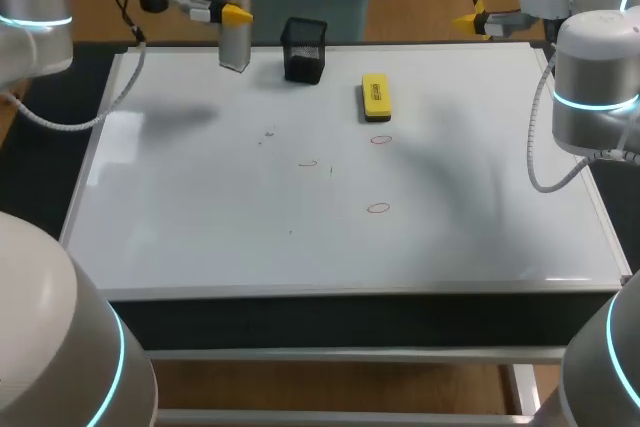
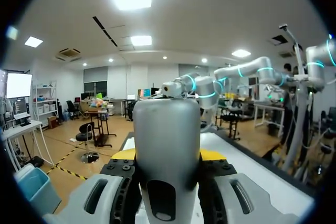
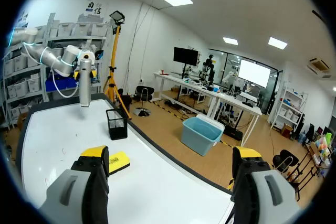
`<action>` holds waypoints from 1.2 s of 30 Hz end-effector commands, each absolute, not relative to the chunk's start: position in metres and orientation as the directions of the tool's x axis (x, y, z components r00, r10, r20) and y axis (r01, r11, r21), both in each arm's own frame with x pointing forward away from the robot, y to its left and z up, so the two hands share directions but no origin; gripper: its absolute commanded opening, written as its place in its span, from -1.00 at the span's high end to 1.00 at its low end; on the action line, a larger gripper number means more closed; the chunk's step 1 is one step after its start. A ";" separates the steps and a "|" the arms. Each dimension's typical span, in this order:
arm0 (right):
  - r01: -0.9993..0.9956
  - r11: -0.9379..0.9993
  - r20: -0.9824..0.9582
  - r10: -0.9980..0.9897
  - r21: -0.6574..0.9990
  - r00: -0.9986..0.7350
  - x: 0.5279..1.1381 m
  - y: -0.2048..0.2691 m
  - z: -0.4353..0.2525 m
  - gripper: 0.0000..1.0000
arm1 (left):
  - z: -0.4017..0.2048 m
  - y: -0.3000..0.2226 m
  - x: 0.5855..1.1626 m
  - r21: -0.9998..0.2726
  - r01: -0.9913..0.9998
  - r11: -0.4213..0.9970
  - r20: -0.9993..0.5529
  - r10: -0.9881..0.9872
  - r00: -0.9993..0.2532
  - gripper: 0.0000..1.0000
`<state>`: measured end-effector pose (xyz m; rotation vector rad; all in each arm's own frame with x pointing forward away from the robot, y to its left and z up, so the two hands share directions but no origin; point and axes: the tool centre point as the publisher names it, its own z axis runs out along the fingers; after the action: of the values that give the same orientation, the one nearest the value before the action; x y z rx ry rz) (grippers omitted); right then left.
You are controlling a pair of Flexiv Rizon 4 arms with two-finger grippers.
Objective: Pick up the inspection probe, press it on each red-marked spot on the whiteboard one by one, put down the probe, pick up the eraser, and wipe off all the red marks.
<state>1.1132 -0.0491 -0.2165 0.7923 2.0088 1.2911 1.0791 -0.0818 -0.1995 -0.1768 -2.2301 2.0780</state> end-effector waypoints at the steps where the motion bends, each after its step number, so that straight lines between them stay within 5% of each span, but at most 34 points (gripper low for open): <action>1: 0.156 0.344 -0.175 0.755 0.926 -0.632 1.114 -0.049 -0.216 -1.00 | -0.197 -0.077 1.060 -0.997 0.016 0.080 -0.063 -0.626 -0.777 1.00; 12: 0.156 0.344 -0.175 0.755 0.926 -0.632 1.114 -0.049 -0.216 -1.00 | -0.213 -0.056 1.046 -0.996 -0.061 0.062 -0.003 -0.727 -0.687 1.00; 36: 0.156 0.344 -0.175 0.755 0.926 -0.632 1.114 -0.049 -0.216 -1.00 | -0.216 -0.034 1.040 -0.998 0.004 0.066 -0.049 -0.703 -0.709 1.00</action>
<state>1.1132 -0.0491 -0.2165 0.7923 2.0088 1.2911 1.0445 -0.0334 -0.2156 0.3355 -2.4400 2.2756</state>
